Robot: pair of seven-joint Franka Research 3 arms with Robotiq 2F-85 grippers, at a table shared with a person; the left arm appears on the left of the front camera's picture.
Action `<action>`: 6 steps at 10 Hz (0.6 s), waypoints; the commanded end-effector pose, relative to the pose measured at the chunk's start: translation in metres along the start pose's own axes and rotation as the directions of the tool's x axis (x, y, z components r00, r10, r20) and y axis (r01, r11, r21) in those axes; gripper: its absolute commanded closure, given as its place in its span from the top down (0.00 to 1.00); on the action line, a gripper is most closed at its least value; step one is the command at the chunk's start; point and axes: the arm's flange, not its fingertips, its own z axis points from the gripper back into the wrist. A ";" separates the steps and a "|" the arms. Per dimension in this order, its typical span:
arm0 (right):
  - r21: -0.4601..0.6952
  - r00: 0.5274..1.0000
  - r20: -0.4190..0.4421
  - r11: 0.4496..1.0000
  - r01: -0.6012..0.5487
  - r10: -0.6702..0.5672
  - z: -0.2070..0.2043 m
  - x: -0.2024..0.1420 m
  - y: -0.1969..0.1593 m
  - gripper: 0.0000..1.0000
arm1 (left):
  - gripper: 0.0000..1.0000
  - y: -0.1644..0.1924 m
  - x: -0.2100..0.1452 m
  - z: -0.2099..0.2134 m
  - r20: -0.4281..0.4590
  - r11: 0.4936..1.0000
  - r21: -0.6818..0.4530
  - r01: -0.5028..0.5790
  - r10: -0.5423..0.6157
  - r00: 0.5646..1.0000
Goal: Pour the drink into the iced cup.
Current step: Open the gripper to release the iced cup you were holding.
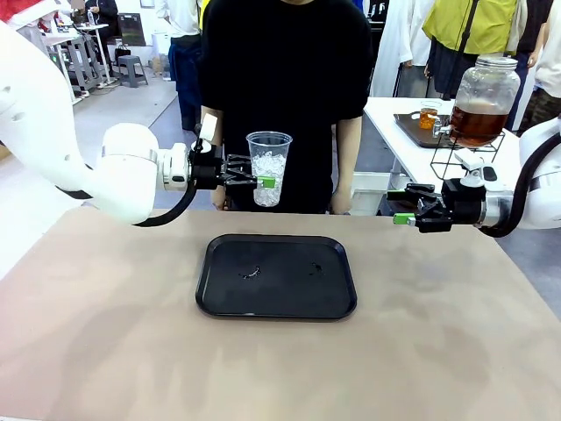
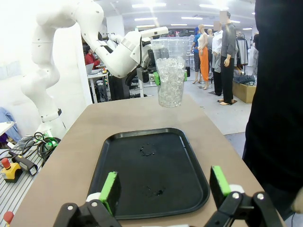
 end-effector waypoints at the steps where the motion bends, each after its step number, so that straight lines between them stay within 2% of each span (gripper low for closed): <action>1: 0.010 1.000 -0.007 1.000 0.006 -0.006 -0.002 0.004 -0.003 1.00 | 0.60 -0.001 0.003 -0.001 0.004 1.000 0.000 0.013 -0.013 1.000; 6: 0.010 1.000 -0.007 1.000 0.006 -0.006 -0.002 0.004 -0.003 1.00 | 0.60 -0.001 0.003 -0.001 0.004 1.000 0.000 0.013 -0.013 1.000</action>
